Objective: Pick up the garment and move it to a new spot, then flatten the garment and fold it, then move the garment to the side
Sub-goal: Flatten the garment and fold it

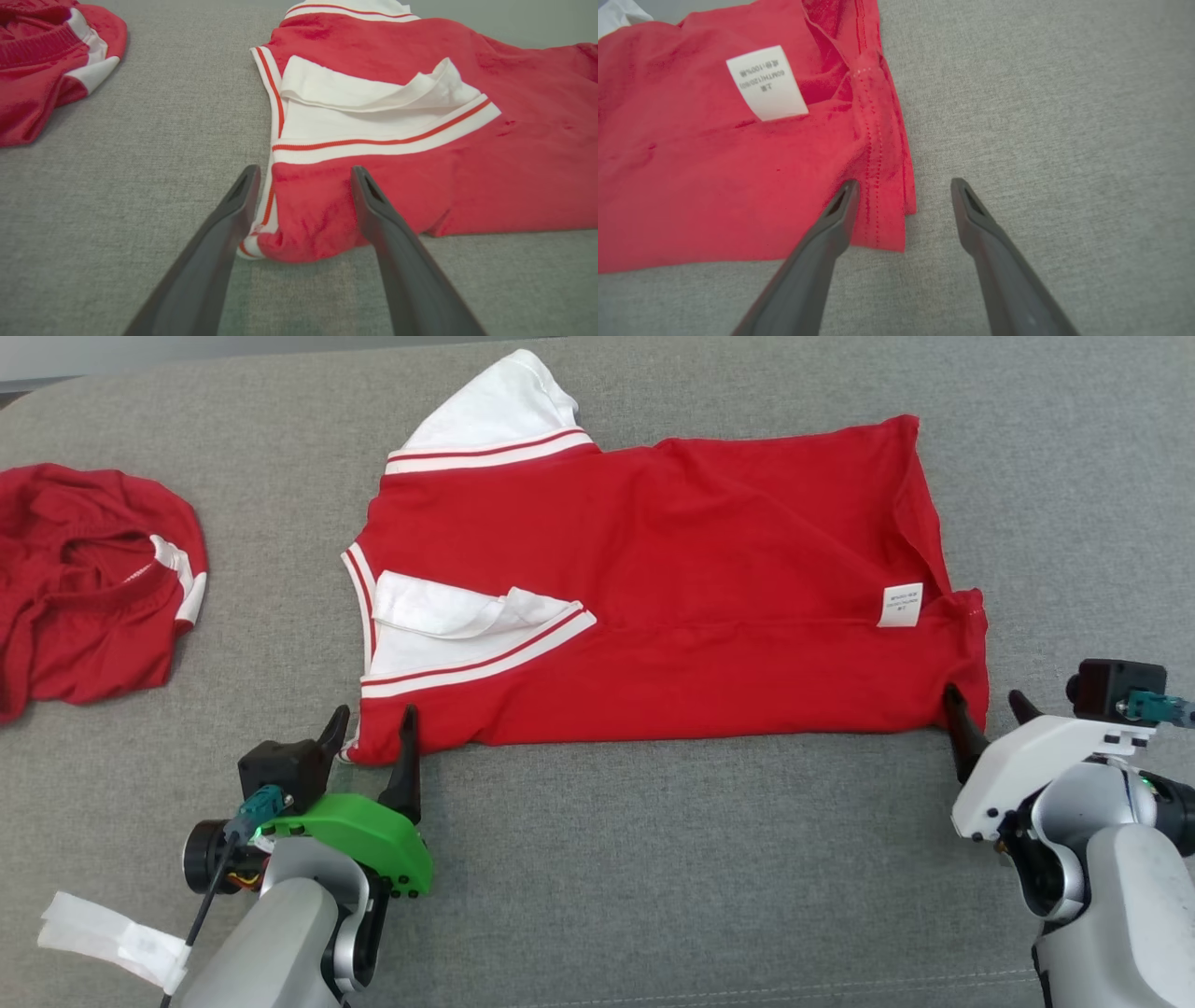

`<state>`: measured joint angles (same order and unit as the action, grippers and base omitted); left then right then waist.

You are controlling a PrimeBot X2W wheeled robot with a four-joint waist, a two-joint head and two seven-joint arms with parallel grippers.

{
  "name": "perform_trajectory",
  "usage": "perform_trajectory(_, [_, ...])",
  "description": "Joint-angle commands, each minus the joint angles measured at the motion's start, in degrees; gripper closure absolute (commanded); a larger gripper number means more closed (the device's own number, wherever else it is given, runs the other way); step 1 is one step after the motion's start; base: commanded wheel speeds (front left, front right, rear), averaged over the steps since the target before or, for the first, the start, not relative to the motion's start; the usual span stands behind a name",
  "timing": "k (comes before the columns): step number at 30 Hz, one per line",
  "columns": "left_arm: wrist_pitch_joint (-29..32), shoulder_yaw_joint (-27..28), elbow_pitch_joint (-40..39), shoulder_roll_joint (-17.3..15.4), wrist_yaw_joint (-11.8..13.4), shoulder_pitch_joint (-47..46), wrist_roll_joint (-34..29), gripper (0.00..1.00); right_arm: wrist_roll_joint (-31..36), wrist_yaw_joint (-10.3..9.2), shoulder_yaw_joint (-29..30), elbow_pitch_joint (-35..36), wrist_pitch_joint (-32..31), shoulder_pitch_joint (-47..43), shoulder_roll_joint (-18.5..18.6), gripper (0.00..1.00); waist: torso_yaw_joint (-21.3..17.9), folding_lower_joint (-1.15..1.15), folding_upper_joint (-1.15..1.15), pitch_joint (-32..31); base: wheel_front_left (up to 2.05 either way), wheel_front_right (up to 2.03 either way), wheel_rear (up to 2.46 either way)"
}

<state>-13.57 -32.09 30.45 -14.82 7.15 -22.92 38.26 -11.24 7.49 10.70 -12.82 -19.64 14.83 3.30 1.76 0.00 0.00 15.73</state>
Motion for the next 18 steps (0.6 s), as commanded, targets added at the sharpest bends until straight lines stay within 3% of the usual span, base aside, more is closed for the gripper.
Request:
perform_trajectory(1, [0.27,0.12,0.73,0.43,0.45,-1.07,0.14,0.0,-0.72,0.01,-0.52,-1.24,0.12,1.54,-0.05,0.0,0.14,0.0,0.0,0.46,0.0,0.0,0.0])
perform_trajectory(12, [2.99,-1.26,6.61,2.52,-0.3,-3.7,0.82,0.0,0.53,-0.03,-0.13,-10.56,-2.14,5.12,-0.39,0.0,1.13,0.0,0.0,2.48,0.0,0.0,0.0])
perform_trajectory(13, [3.44,-1.38,7.15,2.7,-0.62,-3.72,1.16,0.2,0.51,-0.03,-0.34,-10.97,-2.48,5.1,-0.42,0.0,1.17,0.0,0.0,2.56,0.0,0.0,0.0])
perform_trajectory(14, [3.6,-1.47,7.47,2.85,-0.73,-3.77,1.21,0.42,0.46,-0.03,-0.41,-11.16,-2.5,5.14,-0.45,0.1,1.19,0.0,0.0,2.6,0.0,0.0,0.0])
perform_trajectory(15, [3.67,-1.58,7.97,3.01,-1.02,-3.85,1.38,0.8,0.46,-0.04,-0.47,-11.41,-2.62,5.06,-0.46,0.6,1.21,0.0,0.0,2.61,0.0,0.0,0.0])
perform_trajectory(16, [3.96,-1.62,8.38,3.12,-1.22,-3.82,1.69,1.0,0.45,-0.03,-0.56,-11.55,-2.58,4.99,-0.5,0.86,1.2,0.0,0.0,2.57,0.0,0.0,0.0])
perform_trajectory(17, [4.23,-1.76,8.98,3.18,-1.44,-3.83,1.78,1.0,0.35,-0.03,-0.65,-11.59,-2.41,4.97,-0.53,1.0,1.18,0.0,0.0,2.49,0.0,0.0,0.0])
perform_trajectory(18, [4.28,-1.82,9.35,3.18,-1.6,-3.79,1.91,1.0,0.22,-0.03,-0.81,-11.58,-2.25,4.78,-0.57,1.0,1.16,0.0,0.0,2.35,0.0,0.0,0.0])
